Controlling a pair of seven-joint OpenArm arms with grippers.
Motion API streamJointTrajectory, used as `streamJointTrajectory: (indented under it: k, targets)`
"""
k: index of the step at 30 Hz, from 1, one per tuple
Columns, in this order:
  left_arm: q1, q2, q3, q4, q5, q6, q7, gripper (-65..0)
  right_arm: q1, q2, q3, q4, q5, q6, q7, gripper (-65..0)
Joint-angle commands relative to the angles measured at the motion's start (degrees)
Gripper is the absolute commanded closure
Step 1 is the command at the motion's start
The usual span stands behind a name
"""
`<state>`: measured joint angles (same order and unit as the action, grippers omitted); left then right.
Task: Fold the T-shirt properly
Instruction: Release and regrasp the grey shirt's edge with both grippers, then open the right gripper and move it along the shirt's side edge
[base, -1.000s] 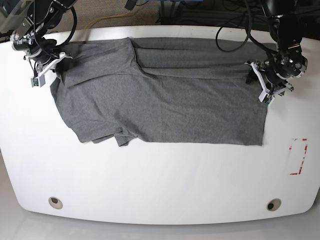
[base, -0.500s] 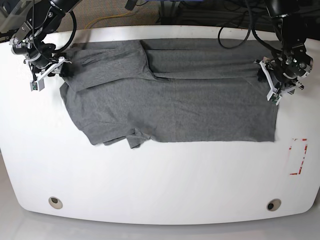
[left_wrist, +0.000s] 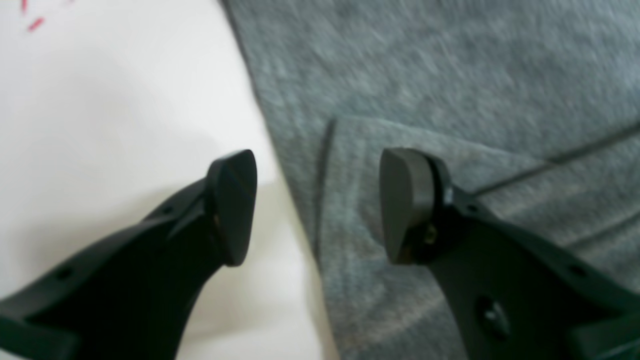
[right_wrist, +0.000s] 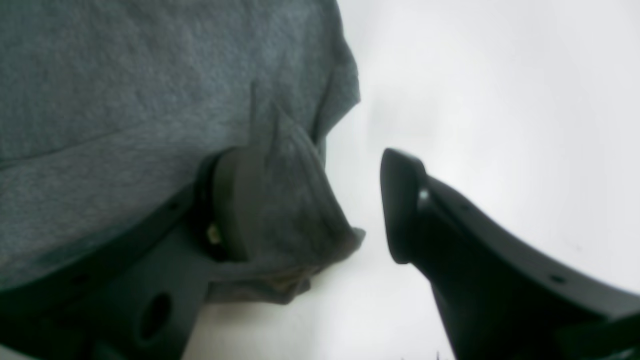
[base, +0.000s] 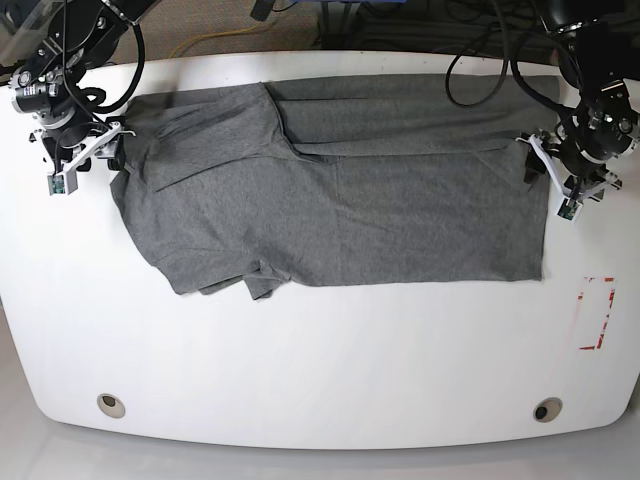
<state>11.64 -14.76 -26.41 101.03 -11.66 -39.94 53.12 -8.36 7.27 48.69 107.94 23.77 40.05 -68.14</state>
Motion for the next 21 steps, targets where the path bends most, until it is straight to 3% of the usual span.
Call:
streamJointTrajectory:
  k: [1,12,21]
  targets:
    - [-0.43,-0.84,-0.18,0.99,-0.78,-0.06,-0.95,-36.3,1.2,0.86,0.06,0.32,0.54,-0.05,0.84,-36.1]
    - [5.37,-0.75,-0.18,4.77,-1.04,-0.06,0.37,-36.1,0.49,-0.28,-6.09,-0.82,0.63,-0.05,-0.56,-36.1]
    - [9.5,-0.66,-0.18,4.59,-1.04,-0.06,0.2,-36.0,2.51,-1.33,-7.15,-10.31,0.19,-0.05,-0.04,-36.1]
